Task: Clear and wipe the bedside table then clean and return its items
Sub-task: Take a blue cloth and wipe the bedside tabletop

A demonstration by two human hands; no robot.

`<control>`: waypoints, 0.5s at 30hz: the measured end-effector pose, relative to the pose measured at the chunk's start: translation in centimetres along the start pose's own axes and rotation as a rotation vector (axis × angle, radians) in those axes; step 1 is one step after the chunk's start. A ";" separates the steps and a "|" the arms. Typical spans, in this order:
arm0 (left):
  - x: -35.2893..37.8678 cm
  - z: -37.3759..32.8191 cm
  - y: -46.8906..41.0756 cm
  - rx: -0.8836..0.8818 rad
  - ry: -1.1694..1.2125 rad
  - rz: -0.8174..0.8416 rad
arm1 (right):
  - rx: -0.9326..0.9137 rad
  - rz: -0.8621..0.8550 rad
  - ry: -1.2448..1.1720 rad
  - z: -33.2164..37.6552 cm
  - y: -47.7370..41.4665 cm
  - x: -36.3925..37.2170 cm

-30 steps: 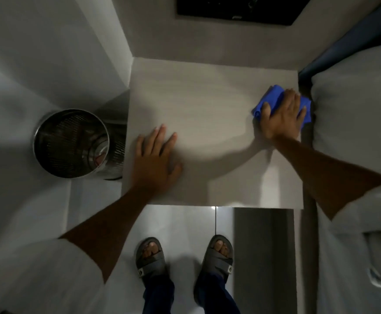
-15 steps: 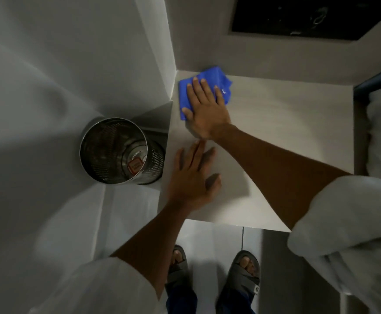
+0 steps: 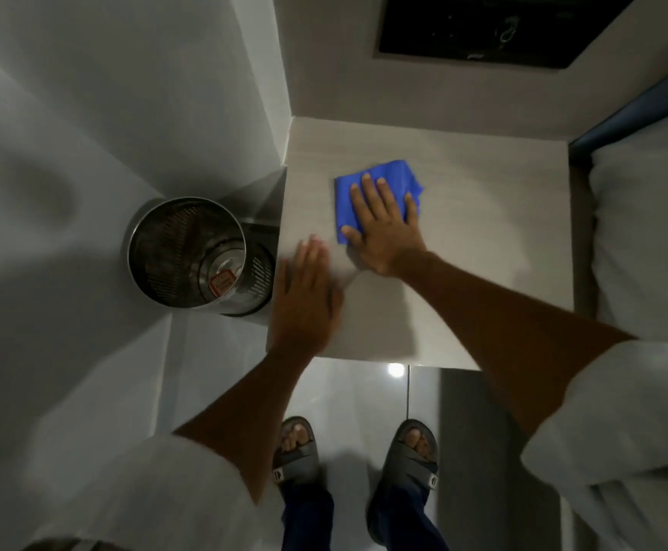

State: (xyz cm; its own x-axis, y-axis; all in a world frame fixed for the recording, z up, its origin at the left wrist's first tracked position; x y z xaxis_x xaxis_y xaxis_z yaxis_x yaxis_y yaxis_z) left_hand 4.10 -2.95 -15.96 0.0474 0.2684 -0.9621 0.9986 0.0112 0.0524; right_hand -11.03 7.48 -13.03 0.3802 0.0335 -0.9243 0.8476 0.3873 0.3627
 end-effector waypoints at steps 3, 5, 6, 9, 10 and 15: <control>-0.2 2.1 6.1 -0.077 -0.029 0.023 | -0.105 0.022 0.002 2.3 3.6 2.1; -0.7 3.2 9.7 -0.022 -0.022 0.085 | -0.202 0.025 0.020 3.4 6.0 3.5; -1.0 3.7 10.9 0.015 -0.037 0.109 | -0.243 0.023 0.030 3.5 7.4 4.2; -1.5 4.1 11.5 0.095 -0.107 0.139 | -0.279 0.025 0.042 2.0 12.0 6.4; -1.6 4.0 11.0 0.118 -0.109 0.144 | -0.240 0.022 0.041 0.8 13.2 6.9; -1.2 1.0 9.2 0.280 -0.081 0.267 | 0.045 -0.008 0.002 -6.6 16.9 6.6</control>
State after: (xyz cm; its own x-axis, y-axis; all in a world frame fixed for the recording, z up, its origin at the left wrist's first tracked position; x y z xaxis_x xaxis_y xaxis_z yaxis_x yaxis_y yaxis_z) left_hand 13.24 -4.14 -14.59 0.2966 0.1490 -0.9433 0.9186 -0.3145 0.2392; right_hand 3.36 20.29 -13.73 0.3729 0.0329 -0.9273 0.8663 0.3456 0.3607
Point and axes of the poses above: each hand's wrist, its own y-axis away from the middle knuckle, its own x-axis out of the palm, z = x × y, the point moved 1 cm from there along -y, towards the middle knuckle, and after that the axes turned 10 degrees about x, right-handed, at the moved point
